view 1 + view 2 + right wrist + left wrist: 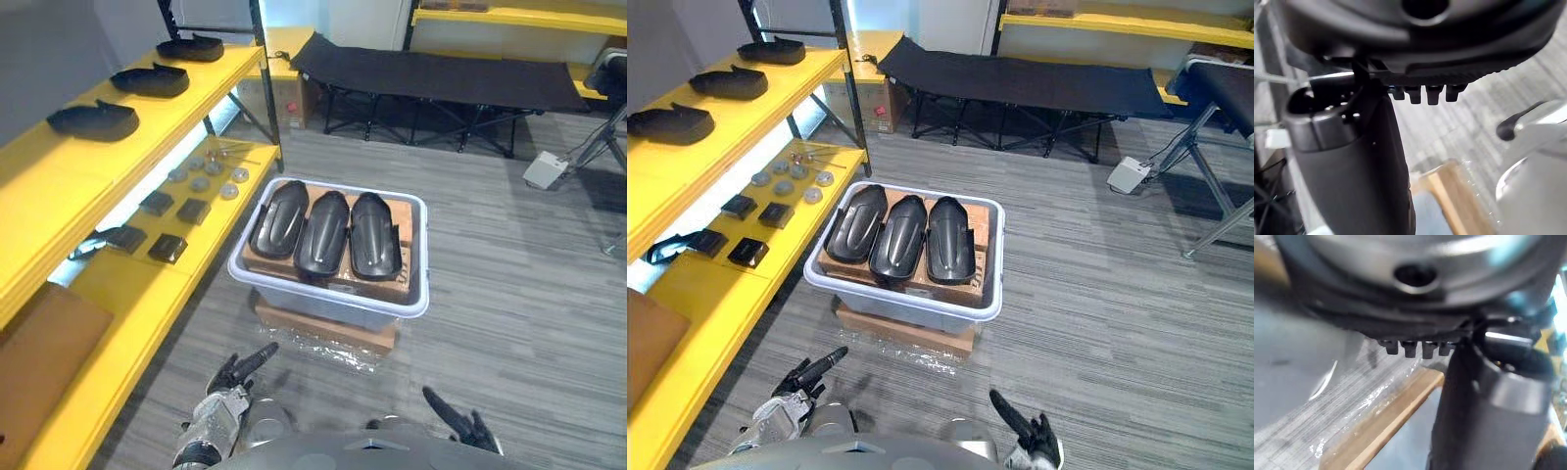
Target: Walk over and take three plastic housings, then place them on the shelf
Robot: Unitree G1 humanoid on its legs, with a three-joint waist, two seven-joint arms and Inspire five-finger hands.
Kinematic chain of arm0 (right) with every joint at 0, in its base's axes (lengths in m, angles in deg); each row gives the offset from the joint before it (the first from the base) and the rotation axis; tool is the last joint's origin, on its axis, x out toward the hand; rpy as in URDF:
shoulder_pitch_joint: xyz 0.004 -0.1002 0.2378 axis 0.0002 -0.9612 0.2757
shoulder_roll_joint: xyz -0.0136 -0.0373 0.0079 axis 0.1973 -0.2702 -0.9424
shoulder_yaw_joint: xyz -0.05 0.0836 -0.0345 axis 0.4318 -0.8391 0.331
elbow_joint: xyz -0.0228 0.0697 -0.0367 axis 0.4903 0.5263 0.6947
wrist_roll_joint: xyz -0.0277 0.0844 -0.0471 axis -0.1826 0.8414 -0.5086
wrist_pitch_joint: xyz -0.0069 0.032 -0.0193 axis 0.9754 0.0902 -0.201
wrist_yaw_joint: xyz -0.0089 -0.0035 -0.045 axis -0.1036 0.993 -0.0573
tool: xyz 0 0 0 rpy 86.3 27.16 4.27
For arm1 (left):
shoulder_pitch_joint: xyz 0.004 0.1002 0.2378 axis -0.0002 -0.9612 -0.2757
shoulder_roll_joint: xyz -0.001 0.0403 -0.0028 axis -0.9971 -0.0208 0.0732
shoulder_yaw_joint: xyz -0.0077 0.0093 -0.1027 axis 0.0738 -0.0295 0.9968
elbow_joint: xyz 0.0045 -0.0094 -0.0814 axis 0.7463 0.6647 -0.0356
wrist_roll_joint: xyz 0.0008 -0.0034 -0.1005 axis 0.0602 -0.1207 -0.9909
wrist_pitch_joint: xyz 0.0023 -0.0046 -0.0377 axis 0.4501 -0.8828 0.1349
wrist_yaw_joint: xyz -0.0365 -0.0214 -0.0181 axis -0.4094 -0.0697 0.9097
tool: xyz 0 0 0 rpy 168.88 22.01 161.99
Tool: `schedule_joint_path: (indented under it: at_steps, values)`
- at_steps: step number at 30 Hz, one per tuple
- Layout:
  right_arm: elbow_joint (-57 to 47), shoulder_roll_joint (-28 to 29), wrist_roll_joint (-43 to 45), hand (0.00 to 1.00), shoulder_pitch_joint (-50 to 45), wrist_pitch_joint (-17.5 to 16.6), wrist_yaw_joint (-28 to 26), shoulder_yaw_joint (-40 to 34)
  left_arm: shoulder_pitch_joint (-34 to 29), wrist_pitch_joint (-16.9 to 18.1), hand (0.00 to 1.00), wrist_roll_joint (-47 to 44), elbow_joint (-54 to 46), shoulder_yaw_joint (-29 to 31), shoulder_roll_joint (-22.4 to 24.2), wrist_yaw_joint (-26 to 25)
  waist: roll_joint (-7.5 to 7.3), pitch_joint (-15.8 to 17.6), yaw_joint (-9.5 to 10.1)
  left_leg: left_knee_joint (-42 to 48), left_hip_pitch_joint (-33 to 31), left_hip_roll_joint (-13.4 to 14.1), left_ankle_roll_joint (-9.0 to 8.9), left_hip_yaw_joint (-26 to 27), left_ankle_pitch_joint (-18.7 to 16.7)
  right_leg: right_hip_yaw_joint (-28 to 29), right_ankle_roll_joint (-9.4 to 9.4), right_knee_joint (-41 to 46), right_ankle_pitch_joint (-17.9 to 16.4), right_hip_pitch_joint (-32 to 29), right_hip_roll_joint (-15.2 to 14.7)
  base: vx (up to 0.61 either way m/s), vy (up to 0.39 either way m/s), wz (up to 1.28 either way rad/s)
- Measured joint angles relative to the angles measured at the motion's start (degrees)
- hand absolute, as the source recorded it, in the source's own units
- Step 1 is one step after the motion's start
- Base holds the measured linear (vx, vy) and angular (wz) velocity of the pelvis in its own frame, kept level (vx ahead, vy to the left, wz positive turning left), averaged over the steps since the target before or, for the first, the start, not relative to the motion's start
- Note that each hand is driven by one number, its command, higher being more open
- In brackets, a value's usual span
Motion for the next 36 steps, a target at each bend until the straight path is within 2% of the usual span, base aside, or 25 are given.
schedule_joint_path:
  at_steps: [1, 2, 4, 7, 11, 15, 17, 20, 23, 26, 27, 29, 31, 32, 34, 36]
  values:
    - [-4.7, -0.7, -1.4, 1.0, -0.9, -0.2, 0.6, 2.8, -0.2, -0.1, 1.0, 1.1, 0.1, -0.6, 0.0, -0.1, 0.35, -0.1, 0.03, -3.1, 0.3, -0.8, 0.91, -0.9, 6.5, 1.1, 0.94, 0.2, -0.7, 0.2, 0.5, 0.21, 0.161, -0.45]
    - [-6.2, -0.7, -2.0, 1.0, -0.8, -0.3, 0.9, 4.2, -0.2, 0.0, 1.0, 1.3, 0.0, -1.1, -0.1, -0.1, -0.61, 0.0, 0.1, -3.3, 0.9, -1.4, 1.68, -0.7, 7.1, 2.0, 1.38, 0.3, -1.0, 0.3, 0.0, 0.2, 0.143, -0.37]
    - [-14.4, -0.5, -4.3, 1.0, -1.9, -1.1, 1.4, 8.2, 0.1, -1.0, 1.0, 2.5, 0.0, -4.9, -3.1, -0.2, -4.16, -0.6, -1.19, -8.8, 2.2, -5.1, 2.79, 1.1, 8.2, 2.5, 2.92, 0.4, -1.7, -1.3, -3.3, 0.18, 0.106, -0.1]
    - [-25.7, -0.8, -6.5, 1.0, -4.5, -1.2, 2.0, 8.5, 0.5, -2.9, 1.0, 3.0, -0.1, -7.5, -5.5, -1.4, -6.72, -1.0, -1.79, -15.6, 3.1, -9.4, 4.45, 1.9, 10.9, 2.4, 4.58, -0.4, -0.9, -2.6, -6.2, 0.17, 0.109, 0.09]
    - [-35.8, -2.0, -8.4, 1.0, -7.9, -0.5, -0.7, 8.3, -1.0, -5.5, 1.0, 0.4, 0.3, -8.7, -6.6, -3.4, -5.95, -0.6, -3.02, -19.7, 6.3, -11.4, 4.99, 2.0, 11.6, 1.9, 5.13, -0.5, -0.5, -1.4, -7.5, 0.16, 0.08, 0.05]
    - [-46.2, -2.0, -8.0, 1.0, -11.8, 1.7, -3.1, 8.2, -3.6, -5.3, 1.0, -1.4, 2.8, -8.3, -8.1, -3.3, -5.87, -0.6, -3.82, -20.8, 6.9, -11.2, 4.95, 2.1, 11.6, 1.8, 5.1, 0.1, -0.4, -1.5, -7.1, 0.1, -0.009, 0.01]
    - [-49.8, -2.5, -7.0, 1.0, -12.1, 3.0, -3.3, 7.9, -4.2, -4.9, 1.0, -1.4, 3.4, -8.2, -8.4, -2.6, -5.9, -0.6, -4.56, -21.1, 7.7, -10.7, 4.84, 2.2, 11.7, 1.9, 5.1, 0.6, -0.4, -1.5, -6.9, 0.02, -0.03, -0.08]
    - [-52.0, -5.1, -5.9, 1.0, -11.3, 5.5, -3.3, 6.7, -4.4, -3.4, 1.0, 0.4, 4.0, -8.3, -8.5, -1.7, -6.06, -0.6, -4.54, -21.7, 9.4, -10.6, 4.67, 3.7, 11.6, 2.4, 5.1, 1.3, -0.4, -1.3, -6.9, -0.04, -0.005, -0.25]
    - [-50.1, -7.2, -4.8, 1.0, -8.3, 8.7, -2.1, 3.9, -4.5, -2.0, 1.0, 2.9, 4.1, -8.5, -8.5, -0.6, -6.16, -0.5, -4.8, -23.1, 10.1, -11.0, 4.51, 4.2, 12.3, 2.4, 5.1, 1.4, -0.4, -1.4, -7.1, -0.09, 0.012, -0.13]
    - [-40.0, -11.1, -4.6, 1.0, -0.2, 11.4, 1.0, 0.4, -4.4, -1.2, 1.0, 3.7, 2.8, -9.8, -8.6, -0.2, -6.24, 0.5, -4.8, -23.8, 8.8, -11.6, 4.46, 3.7, 13.3, 2.0, 5.0, 0.7, -0.7, -2.0, -7.4, -0.16, 0.02, 0.07]
    - [-35.5, -13.1, -4.6, 1.0, 3.7, 12.2, 2.8, -0.4, -4.2, -1.2, 1.0, 3.7, 1.7, -10.9, -8.8, -0.2, -5.93, 0.9, -4.71, -22.1, 6.1, -11.6, 4.67, 2.9, 13.3, 1.1, 5.23, 0.5, -1.1, -3.6, -7.7, -0.22, 0.0, 0.34]
    - [-31.7, -16.7, -4.5, 1.0, 9.2, 12.8, 5.2, -1.4, -3.1, -1.2, 1.0, 3.6, -0.2, -11.5, -7.9, 0.2, -4.73, 4.0, -4.6, -19.3, 2.1, -11.0, 5.13, 0.9, 13.4, -0.2, 4.9, 1.5, -1.2, -5.9, -7.4, -0.23, 0.008, 0.47]
    - [-28.4, -21.2, -3.6, 1.0, 17.3, 13.4, 8.4, -1.9, -0.9, -1.3, 1.0, 3.6, -2.0, -13.1, -7.8, 0.8, -2.59, 8.5, -4.35, -15.3, -3.2, -9.9, 5.53, -1.6, 13.7, -1.8, 4.7, 3.0, -0.5, -8.8, -6.7, -0.23, 0.024, 0.45]
    - [-27.8, -22.1, -3.3, 1.0, 19.5, 13.6, 9.0, -2.0, -0.5, -1.4, 1.0, 3.6, -2.4, -13.4, -7.8, 0.9, -2.14, 9.3, -4.12, -14.5, -4.4, -9.6, 5.68, -1.9, 13.8, -2.0, 4.72, 3.2, -0.3, -9.6, -6.4, -0.2, 0.019, 0.3]
    - [-25.6, -24.3, -2.8, 1.0, 24.9, 14.1, 10.5, -2.2, 1.2, -1.5, 1.0, 3.5, -3.5, -13.4, -8.0, 1.1, -1.55, 12.0, -2.92, -13.1, -6.2, -9.0, 5.92, -2.7, 14.1, -2.4, 4.72, 3.8, 0.5, -10.6, -5.8, -0.13, 0.009, 0.14]
    - [-23.8, -26.3, -2.8, 1.0, 29.0, 14.2, 11.6, -2.1, 2.6, -1.5, 1.0, 3.5, -5.0, -13.4, -8.3, 1.1, -2.04, 13.8, -1.37, -12.4, -8.2, -8.8, 6.1, -3.5, 14.6, -2.8, 4.55, 4.7, 0.5, -12.3, -5.7, -0.09, 0.0, 0.12]
